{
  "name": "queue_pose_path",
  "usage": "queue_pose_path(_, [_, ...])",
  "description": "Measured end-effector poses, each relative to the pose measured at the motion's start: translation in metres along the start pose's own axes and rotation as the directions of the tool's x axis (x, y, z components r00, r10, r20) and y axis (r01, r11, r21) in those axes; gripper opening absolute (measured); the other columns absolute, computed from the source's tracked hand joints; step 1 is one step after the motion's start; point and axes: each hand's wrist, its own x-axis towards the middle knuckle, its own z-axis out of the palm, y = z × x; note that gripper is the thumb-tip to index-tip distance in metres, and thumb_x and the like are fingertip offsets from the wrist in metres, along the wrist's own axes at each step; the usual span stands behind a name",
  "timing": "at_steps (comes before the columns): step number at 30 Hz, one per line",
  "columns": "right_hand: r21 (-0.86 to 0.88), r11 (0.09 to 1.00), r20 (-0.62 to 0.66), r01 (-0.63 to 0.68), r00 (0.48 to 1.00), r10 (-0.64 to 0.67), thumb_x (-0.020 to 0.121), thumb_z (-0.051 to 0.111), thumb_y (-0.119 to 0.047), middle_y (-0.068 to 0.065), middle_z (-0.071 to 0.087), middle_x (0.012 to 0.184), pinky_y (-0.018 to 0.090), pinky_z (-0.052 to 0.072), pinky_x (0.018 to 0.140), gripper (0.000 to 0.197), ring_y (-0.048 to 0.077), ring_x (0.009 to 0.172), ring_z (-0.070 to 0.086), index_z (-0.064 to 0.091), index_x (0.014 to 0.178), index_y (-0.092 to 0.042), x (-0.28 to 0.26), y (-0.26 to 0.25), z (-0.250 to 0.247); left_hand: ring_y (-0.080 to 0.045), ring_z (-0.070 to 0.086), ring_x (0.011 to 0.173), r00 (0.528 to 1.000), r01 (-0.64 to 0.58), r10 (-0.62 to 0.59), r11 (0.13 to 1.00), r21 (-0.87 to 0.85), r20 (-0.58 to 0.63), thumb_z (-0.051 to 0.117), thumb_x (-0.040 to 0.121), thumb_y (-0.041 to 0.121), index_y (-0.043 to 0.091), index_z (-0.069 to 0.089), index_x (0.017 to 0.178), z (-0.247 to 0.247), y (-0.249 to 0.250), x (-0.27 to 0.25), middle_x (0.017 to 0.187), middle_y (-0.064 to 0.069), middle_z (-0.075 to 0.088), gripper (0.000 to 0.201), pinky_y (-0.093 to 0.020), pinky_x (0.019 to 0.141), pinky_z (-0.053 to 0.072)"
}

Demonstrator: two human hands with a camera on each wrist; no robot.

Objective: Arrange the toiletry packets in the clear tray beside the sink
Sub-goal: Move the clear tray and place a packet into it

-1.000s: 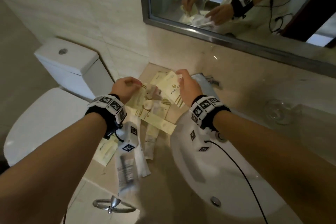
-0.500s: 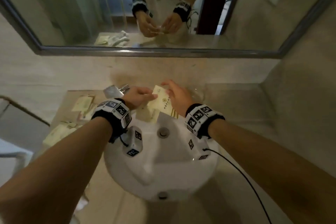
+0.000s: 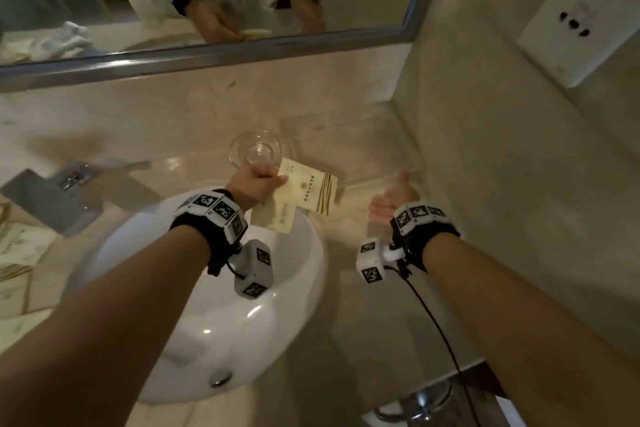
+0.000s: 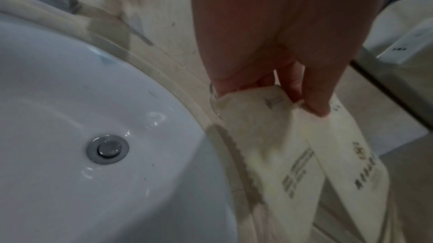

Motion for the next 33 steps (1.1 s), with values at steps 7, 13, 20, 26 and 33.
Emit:
queue_pose_path(7, [0.513,0.845,0.204,-0.152,0.978,0.052,0.087,0.016,-0.072,0.024,0.030,0.150,0.043,0.025,0.116,0.096,0.035,0.137,0.035,0.016,0.147,0.002,0.036,-0.001,0.022,-0.001,0.060,0.046,0.997,0.059,-0.069,0.980,-0.188,-0.047,0.061,0.086,0.012,0.014,0.062,0.069,0.006,-0.022,0.013,0.051,0.011,0.066,0.017,-0.015,0.048,0.050])
queue_pose_path(13, [0.736,0.659,0.215,-0.155,0.977,-0.010,0.084,0.016,-0.075,0.021,0.040,0.145,0.044,0.027,0.116,0.095,0.034,0.134,0.040,0.034,0.141,-0.002,0.053,0.002,0.032,0.000,0.062,0.047,0.990,0.068,-0.099,0.958,-0.279,-0.099,0.059,0.086,0.011,0.014,0.064,0.074,0.000,-0.030,0.019,0.051,0.012,0.068,0.014,-0.015,0.045,0.049])
queue_pose_path(20, [0.729,0.666,0.219,-0.157,0.976,-0.011,0.084,0.012,-0.076,0.018,0.044,0.143,0.045,0.025,0.115,0.095,0.031,0.134,0.041,0.041,0.136,-0.002,0.048,0.009,0.030,0.002,0.056,0.040,0.987,0.064,-0.098,0.967,-0.248,-0.128,0.060,0.086,0.011,0.013,0.061,0.067,0.002,-0.024,0.024,0.045,0.013,0.063,0.019,-0.012,0.041,0.044])
queue_pose_path(26, [0.643,0.752,0.245,-0.143,0.969,-0.025,0.095,0.039,-0.050,0.015,0.047,0.142,0.041,0.037,0.108,0.061,0.028,0.128,0.049,0.043,0.133,-0.002,0.041,0.024,0.014,0.001,0.056,0.040,0.988,0.057,-0.089,0.970,-0.234,-0.126,0.061,0.085,0.011,0.012,0.060,0.067,0.001,-0.025,0.021,0.045,0.012,0.063,0.018,-0.013,0.042,0.046])
queue_pose_path(33, [0.409,0.905,0.126,-0.114,0.990,0.068,0.090,0.048,0.009,0.016,0.058,0.085,0.037,0.046,0.090,0.043,0.023,0.079,0.058,0.040,0.132,0.010,0.023,0.047,-0.012,0.001,0.056,0.039,0.991,0.039,-0.065,0.977,-0.210,-0.117,0.062,0.085,0.012,0.013,0.060,0.063,0.005,-0.022,0.015,0.043,0.013,0.062,0.022,-0.013,0.042,0.046])
